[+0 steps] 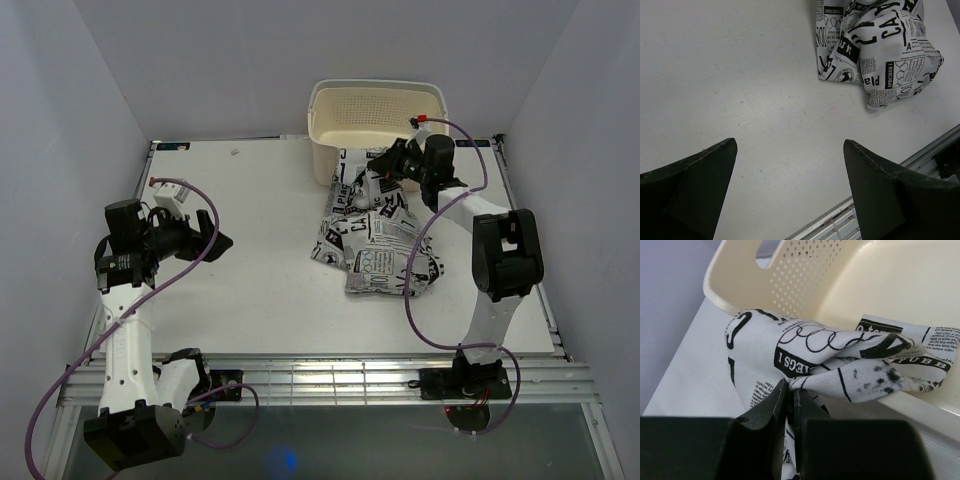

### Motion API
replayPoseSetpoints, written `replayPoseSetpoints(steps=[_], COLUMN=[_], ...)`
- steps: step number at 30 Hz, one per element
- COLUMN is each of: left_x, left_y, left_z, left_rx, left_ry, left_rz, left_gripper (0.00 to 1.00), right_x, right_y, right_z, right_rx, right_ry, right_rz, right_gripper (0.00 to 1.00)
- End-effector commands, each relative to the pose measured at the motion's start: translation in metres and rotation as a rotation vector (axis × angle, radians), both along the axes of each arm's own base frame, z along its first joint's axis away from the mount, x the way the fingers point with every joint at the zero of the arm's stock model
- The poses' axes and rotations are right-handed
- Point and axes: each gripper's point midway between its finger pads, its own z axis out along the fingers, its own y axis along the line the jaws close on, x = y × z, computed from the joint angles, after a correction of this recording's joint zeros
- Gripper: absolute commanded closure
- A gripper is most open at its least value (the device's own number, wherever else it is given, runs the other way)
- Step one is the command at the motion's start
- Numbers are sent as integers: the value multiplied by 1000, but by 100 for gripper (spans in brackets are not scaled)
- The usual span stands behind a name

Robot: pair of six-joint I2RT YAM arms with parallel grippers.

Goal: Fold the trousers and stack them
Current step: Move the trousers to the center of the board

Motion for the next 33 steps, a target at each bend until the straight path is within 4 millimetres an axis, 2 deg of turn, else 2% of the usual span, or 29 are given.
replayPoseSetpoints(steps=[1,2,3,5,6,9,12,13,15,17,19,20,21,22,23,24,25,26,27,28,29,30,31,33], left_x=[-4,-4,-5,-6,-6,-7,-8,-9,-10,-10,-10,-10,-9,-9,-11,-11,-10,-8,-4,-1,2,5,7,8], left_y=[-4,-5,-5,-5,-5,-5,-7,-8,-10,-12,-13,-14,-15,-16,-20,-22,-21,-19,-15,-12,-7,-4,-3,0], left_z=[9,11,12,15,15,21,32,40,50,63,71,78,80,83,85,85,83,79,74,71,66,62,62,59], left_rx=[-14,-17,-20,-20,-17,-11,-12,-14,-17,-30,-65,-74,-85,-96,-116,-125,-126,-120,-118,-112,-105,-106,-105,-102], left_ry=[-41,-43,-44,-52,-56,-75,-108,-130,-158,-192,-188,-199,-196,-195,-187,-179,-170,-151,-128,-115,-86,-60,-51,-35], left_rz=[-16,-16,-16,-13,-10,-8,-21,-28,-33,-30,-14,-12,-12,-15,-34,-46,-44,-24,-3,14,54,69,79,96], left_gripper=[2,2,2,2,2,2,2,2,2,2,2,2,2,2,2,2,2,2,2,2,2,2,2,2], right_x=[-16,-21,-32,-48,-61,-86,-114,-131,-155,-185,-207,-229,-244,-249,-273,-281,-285,-299,-299,-295,-302,-293,-283,-267], right_y=[0,-1,-3,-2,-2,1,9,15,28,47,62,82,91,100,121,131,141,160,175,186,200,212,221,223], right_z=[127,138,160,176,195,215,222,216,217,203,195,189,172,163,155,139,130,121,104,106,105,91,112,111], right_rx=[88,91,98,98,99,60,9,1,-40,-56,-111,-119,-141,-194,-200,-223,-257,-284,-309,-333,-325,-328,-313,-331], right_ry=[-261,-283,-331,-375,-423,-517,-565,-544,-587,-555,-625,-644,-594,-663,-680,-659,-709,-727,-715,-735,-730,-671,-675,-607], right_rz=[62,67,77,111,124,184,321,415,525,651,735,808,859,885,962,1002,1030,1061,1089,1081,1103,1105,1071,1028], right_gripper=[92,92,92,92,92,92,92,92,92,92,92,92,92,92,92,92,92,92,92,92,84,74,50,28])
